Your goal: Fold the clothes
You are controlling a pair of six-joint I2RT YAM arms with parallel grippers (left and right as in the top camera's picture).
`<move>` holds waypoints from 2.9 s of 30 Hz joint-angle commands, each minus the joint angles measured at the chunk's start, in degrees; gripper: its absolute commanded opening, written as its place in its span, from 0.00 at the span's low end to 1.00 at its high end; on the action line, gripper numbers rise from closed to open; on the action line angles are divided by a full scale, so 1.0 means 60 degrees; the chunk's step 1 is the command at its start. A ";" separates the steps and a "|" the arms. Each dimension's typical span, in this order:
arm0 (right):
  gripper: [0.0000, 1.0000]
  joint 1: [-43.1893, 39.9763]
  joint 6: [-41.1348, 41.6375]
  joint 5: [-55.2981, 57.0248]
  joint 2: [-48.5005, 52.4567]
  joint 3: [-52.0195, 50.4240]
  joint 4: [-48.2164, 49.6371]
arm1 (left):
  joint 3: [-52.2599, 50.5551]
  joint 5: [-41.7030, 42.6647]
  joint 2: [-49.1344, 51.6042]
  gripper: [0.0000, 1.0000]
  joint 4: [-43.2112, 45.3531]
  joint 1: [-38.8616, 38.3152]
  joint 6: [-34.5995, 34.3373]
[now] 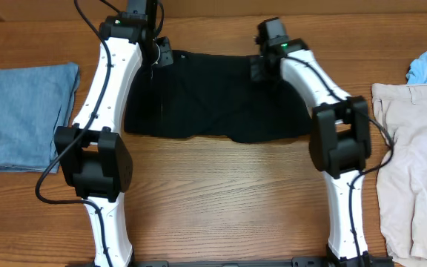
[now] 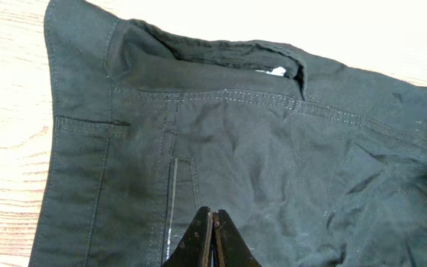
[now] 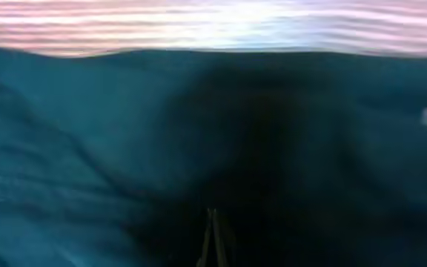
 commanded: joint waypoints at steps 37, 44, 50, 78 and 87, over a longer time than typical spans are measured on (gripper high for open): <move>0.04 -0.3614 -0.2033 -0.4488 -0.3523 0.0084 -0.4339 | 0.1803 0.0718 0.0026 0.79 -0.3435 0.1279 0.0368; 0.04 -0.1701 -0.1960 -0.4626 -0.3326 -0.0175 -0.4044 | -0.1100 0.2477 0.0091 0.90 -0.3187 0.2098 0.1231; 0.04 -0.1220 -0.1967 -0.4626 -0.3326 -0.0871 -0.3574 | -0.3614 0.2463 0.0091 0.89 -0.0991 0.2171 0.1311; 0.04 0.1909 0.0208 -0.4044 -0.3100 -0.5093 0.2364 | -0.2645 0.0656 0.0055 0.96 -0.0073 0.2222 0.2215; 0.04 0.1909 0.0270 -0.4044 -0.3100 -0.5093 0.2499 | -0.4929 0.1151 0.0055 0.96 0.2142 0.2215 0.1690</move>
